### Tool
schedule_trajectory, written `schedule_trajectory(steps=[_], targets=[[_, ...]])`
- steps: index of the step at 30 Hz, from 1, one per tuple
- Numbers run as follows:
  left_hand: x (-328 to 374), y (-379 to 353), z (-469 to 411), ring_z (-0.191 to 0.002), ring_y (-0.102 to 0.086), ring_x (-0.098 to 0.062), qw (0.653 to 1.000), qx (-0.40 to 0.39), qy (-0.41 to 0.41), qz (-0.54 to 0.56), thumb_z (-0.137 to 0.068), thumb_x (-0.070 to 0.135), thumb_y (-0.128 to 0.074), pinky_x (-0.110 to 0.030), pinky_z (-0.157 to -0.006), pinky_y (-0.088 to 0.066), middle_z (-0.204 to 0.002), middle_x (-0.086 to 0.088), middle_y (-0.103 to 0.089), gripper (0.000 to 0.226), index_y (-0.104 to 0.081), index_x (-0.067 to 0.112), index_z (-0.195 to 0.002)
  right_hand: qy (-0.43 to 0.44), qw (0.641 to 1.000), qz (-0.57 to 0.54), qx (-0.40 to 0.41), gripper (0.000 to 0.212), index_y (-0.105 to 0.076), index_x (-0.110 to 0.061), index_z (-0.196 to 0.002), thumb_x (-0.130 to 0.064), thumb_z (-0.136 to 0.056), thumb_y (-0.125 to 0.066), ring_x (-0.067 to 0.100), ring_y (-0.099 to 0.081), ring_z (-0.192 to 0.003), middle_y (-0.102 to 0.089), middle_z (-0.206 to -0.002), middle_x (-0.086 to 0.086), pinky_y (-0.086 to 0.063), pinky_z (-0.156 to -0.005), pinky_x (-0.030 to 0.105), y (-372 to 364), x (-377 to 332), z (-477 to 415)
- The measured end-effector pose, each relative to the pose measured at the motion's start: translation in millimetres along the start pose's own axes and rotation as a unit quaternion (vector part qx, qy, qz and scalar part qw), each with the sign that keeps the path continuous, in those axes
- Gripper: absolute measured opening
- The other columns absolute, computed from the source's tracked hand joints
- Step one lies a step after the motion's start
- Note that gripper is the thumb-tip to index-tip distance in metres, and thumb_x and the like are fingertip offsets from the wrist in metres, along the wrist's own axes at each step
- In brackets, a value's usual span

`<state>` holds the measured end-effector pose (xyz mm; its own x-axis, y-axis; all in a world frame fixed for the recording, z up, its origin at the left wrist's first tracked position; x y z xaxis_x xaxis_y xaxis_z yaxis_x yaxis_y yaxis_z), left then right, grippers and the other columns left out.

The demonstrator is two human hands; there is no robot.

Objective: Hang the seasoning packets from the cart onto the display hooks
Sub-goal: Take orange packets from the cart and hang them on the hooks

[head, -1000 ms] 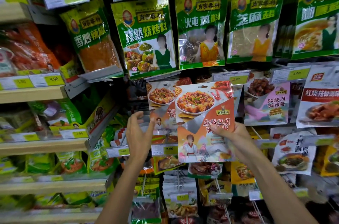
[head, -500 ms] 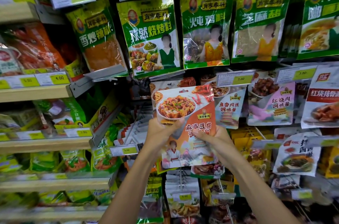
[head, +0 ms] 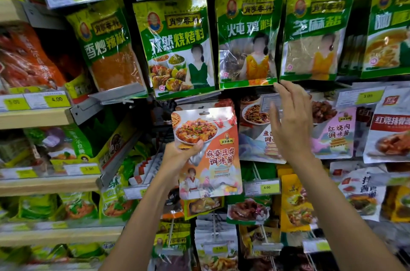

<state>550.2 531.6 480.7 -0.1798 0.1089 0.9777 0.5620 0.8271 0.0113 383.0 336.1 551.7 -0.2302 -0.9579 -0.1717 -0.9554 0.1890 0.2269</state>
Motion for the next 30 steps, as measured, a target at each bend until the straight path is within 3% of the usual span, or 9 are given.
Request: schedule_trajectory(steps=[5,10,15,20,25,30], targets=[[-9,-1,-9,-0.080,-0.069,-0.012,0.999,0.001,0.023,0.046,-0.079,0.018,-0.075,-0.022,-0.062,-0.054,-0.091,0.002,-0.075,0.028,-0.069,0.009,-0.105,0.033,0.998,0.051,-0.027,0.035,-0.054,0.004,-0.128,-0.012,-0.097,-0.051,0.034,-0.048,-0.121,-0.057,-0.127,0.021,-0.036,-0.108,0.046,-16,13,-3],[-6,1,-13,-0.069,-0.068,-0.016,0.998,0.008,0.027,0.051,-0.076,0.022,-0.077,-0.030,-0.054,-0.055,-0.082,0.004,-0.074,0.019,-0.072,0.016,-0.093,0.034,0.998,0.054,-0.017,0.033,-0.056,0.004,-0.126,-0.012,-0.098,-0.051,0.036,-0.053,-0.118,-0.059,-0.124,0.021,-0.034,-0.110,0.046,-20,17,-1],[-1,-1,-13,-0.075,-0.069,-0.008,0.999,-0.016,-0.006,0.043,-0.069,0.029,-0.078,-0.019,-0.060,-0.052,-0.081,0.008,-0.074,0.029,-0.072,0.015,-0.093,0.033,0.998,0.044,-0.004,0.033,-0.057,0.006,-0.125,-0.012,-0.098,-0.054,0.038,-0.055,-0.118,-0.060,-0.124,0.022,-0.037,-0.109,0.048,-19,17,-1],[0,-1,-12,-0.052,-0.063,-0.002,0.999,-0.032,-0.011,-0.001,-0.070,0.033,-0.078,-0.017,-0.048,-0.049,-0.070,0.010,-0.071,0.032,-0.071,0.012,-0.094,0.032,0.999,0.042,0.005,0.032,-0.058,0.006,-0.124,-0.011,-0.097,-0.056,0.039,-0.055,-0.118,-0.060,-0.123,0.022,-0.041,-0.105,0.051,-17,17,-1],[0,0,-18,-0.058,-0.064,-0.011,0.999,-0.003,0.001,0.033,-0.073,0.024,-0.078,-0.023,-0.048,-0.052,-0.073,0.004,-0.073,0.016,-0.073,0.016,-0.086,0.015,0.999,0.043,0.030,0.031,-0.059,0.006,-0.122,-0.011,-0.097,-0.056,0.038,-0.054,-0.118,-0.061,-0.122,0.022,-0.045,-0.102,0.048,-14,17,1],[-1,-3,-23,-0.037,-0.049,-0.020,0.998,-0.002,0.044,0.055,-0.073,0.027,-0.080,-0.025,-0.036,-0.043,-0.058,-0.004,-0.064,0.030,-0.069,0.005,-0.092,0.013,0.998,0.048,0.030,0.031,-0.060,0.006,-0.122,-0.011,-0.096,-0.058,0.037,-0.054,-0.117,-0.062,-0.120,0.021,-0.046,-0.101,0.047,-15,18,3]])
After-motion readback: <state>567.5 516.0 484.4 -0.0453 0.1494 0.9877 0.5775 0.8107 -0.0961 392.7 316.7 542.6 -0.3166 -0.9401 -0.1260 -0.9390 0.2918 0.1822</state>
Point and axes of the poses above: each hand's wrist, its own z-axis away from the middle knuckle, its own y-axis out of the back of the hand, x = y × z, the point moved 2 cm from there along -z, towards the middle knuckle
